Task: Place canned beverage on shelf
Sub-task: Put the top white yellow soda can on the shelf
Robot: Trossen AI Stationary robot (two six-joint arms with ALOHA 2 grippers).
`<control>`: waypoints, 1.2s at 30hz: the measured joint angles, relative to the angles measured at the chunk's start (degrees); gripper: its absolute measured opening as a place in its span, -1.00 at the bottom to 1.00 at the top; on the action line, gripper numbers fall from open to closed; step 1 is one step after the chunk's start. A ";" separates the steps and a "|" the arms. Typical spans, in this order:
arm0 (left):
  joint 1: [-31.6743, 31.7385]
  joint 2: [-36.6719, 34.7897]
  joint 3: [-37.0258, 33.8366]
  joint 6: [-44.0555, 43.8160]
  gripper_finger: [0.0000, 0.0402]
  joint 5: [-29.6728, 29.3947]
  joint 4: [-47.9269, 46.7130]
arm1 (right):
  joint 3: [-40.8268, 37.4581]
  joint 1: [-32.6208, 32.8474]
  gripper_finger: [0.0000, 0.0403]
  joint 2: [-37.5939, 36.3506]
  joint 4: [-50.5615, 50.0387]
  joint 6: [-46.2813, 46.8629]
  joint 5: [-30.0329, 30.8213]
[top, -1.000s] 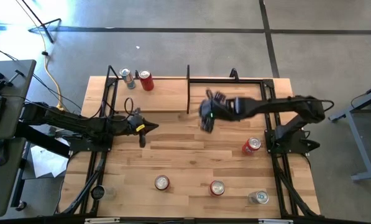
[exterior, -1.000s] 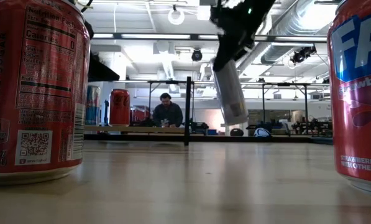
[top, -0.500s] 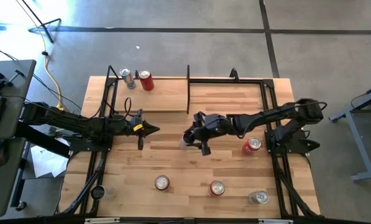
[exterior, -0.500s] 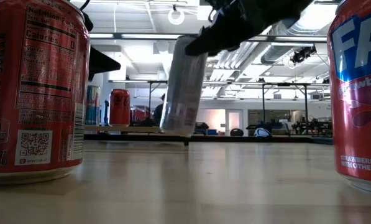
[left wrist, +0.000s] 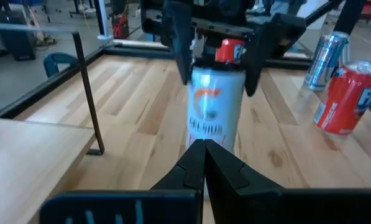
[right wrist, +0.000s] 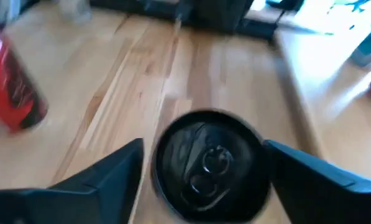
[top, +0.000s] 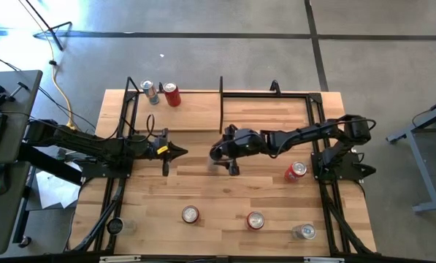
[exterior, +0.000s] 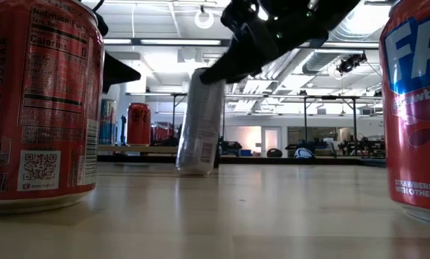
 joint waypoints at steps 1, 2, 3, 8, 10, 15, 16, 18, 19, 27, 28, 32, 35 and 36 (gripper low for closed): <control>-0.01 0.04 0.00 0.01 -1.00 0.00 -0.05 | 0.11 0.18 0.64 -0.05 0.74 0.47 1.22; 0.00 0.12 -0.02 0.00 -1.00 0.00 -0.12 | 0.13 0.40 0.69 -0.08 1.06 0.87 2.01; -0.02 0.26 -0.02 0.02 -1.00 0.00 0.02 | 0.11 0.55 0.73 -0.08 1.17 1.20 2.86; -0.04 0.34 -0.02 0.07 -1.00 -0.02 0.28 | 1.09 1.43 0.80 -0.08 -0.22 1.84 5.71; -0.04 0.34 -0.02 0.31 -1.00 -0.04 0.29 | 2.75 2.30 0.80 -0.08 -2.70 2.03 6.60; -0.04 0.34 -0.04 0.50 -1.00 -0.61 0.28 | 9.40 6.64 0.66 -0.08 -13.53 3.50 17.38; -0.04 0.37 -0.04 0.50 -1.00 -0.66 0.22 | 10.10 7.78 0.57 -0.08 -14.91 3.94 19.57; -0.04 0.37 -0.07 0.57 -1.00 -0.66 0.20 | 10.48 10.13 0.35 -0.08 -15.90 4.61 21.81; -0.04 0.37 -0.07 0.80 -1.00 -0.66 0.21 | 10.36 11.61 0.21 -0.08 -15.75 4.82 21.81; 0.00 0.37 -0.11 2.05 -1.00 -0.68 2.08 | 2.03 18.51 -0.92 5.76 8.19 6.20 22.42; 0.00 0.37 -0.11 2.04 -1.00 -0.69 2.40 | 1.83 18.30 -0.88 6.89 9.68 6.89 23.77; 0.00 0.37 -0.11 1.59 -1.00 -2.72 3.32 | 1.70 15.80 -0.82 10.64 10.98 10.41 29.29; 0.00 0.37 -0.11 1.42 -1.00 -4.00 3.29 | 1.74 14.24 -0.91 10.98 10.49 14.05 33.41; -0.02 0.37 -0.11 1.42 -1.00 -4.00 3.27 | 1.75 13.92 -0.95 10.96 9.73 15.00 34.52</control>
